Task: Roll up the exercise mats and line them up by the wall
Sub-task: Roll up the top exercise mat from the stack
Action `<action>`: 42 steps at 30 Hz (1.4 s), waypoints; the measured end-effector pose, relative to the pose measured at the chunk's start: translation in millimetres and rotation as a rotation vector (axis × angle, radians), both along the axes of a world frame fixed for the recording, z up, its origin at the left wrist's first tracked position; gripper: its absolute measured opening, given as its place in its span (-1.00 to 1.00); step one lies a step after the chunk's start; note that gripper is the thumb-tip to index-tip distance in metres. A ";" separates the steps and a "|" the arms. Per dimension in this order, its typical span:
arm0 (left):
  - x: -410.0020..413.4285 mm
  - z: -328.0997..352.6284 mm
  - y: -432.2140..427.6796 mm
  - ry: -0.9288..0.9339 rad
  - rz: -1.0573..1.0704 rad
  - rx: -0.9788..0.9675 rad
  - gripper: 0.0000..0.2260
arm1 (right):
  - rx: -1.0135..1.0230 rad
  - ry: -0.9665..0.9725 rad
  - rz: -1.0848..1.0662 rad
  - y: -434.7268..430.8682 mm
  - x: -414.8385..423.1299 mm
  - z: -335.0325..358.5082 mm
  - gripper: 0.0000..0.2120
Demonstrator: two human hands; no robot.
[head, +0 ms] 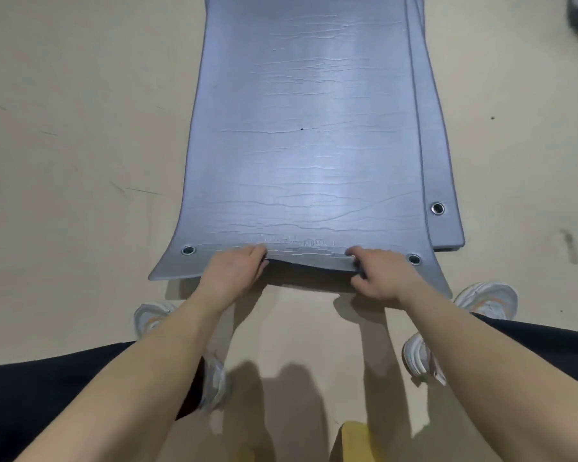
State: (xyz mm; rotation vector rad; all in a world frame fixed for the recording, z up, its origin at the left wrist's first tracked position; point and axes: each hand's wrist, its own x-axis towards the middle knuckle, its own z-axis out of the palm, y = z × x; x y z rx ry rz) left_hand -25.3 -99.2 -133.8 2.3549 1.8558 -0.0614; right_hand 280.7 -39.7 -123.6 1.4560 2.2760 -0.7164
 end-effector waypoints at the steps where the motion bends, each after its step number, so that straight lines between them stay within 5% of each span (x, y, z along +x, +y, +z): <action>1: 0.6 8.5 8.1 -0.020 0.074 -0.003 -0.84 | 0.063 0.022 -0.065 8.1 0.5 8.4 -0.56; 4: 6.2 22.0 38.2 -0.087 0.271 0.077 -0.85 | 0.439 0.089 -0.126 27.0 -8.6 17.7 -0.78; 7: 4.5 15.1 65.7 -0.051 0.294 0.256 -0.88 | 0.743 0.135 -0.104 47.6 -20.3 0.4 -0.60; 10: -2.0 -5.3 91.3 -0.007 0.339 0.345 -0.91 | 0.816 0.070 -0.156 66.8 -30.8 -17.0 -0.50; 16: -12.1 -53.7 107.8 -0.092 0.240 0.360 -0.75 | 0.695 0.116 -0.154 89.4 -34.6 -57.6 -0.74; 20: -37.9 -72.1 72.6 -0.108 0.069 0.107 -0.31 | 0.448 -0.024 0.022 67.6 -22.8 -79.8 -0.01; 22: -45.0 -78.2 61.4 0.053 -0.007 -0.005 -0.16 | 0.383 -0.144 0.089 57.8 -20.4 -88.4 0.16; 25: -45.6 -86.2 53.7 0.161 0.036 -0.053 -0.24 | 0.403 -0.146 0.064 50.6 -24.2 -96.9 0.01; 29: -46.5 -85.8 55.3 0.055 0.091 -0.087 -0.36 | 0.405 -0.111 0.055 52.2 -22.4 -90.8 -0.15; 35: -35.5 -44.7 59.9 0.033 0.158 -0.275 -0.43 | 0.133 -0.157 0.029 59.9 -8.2 -53.3 -0.34; 42: -36.2 -41.6 96.5 -0.008 0.183 -0.478 -0.44 | -0.090 -0.206 0.002 103.5 -13.0 -30.0 -0.27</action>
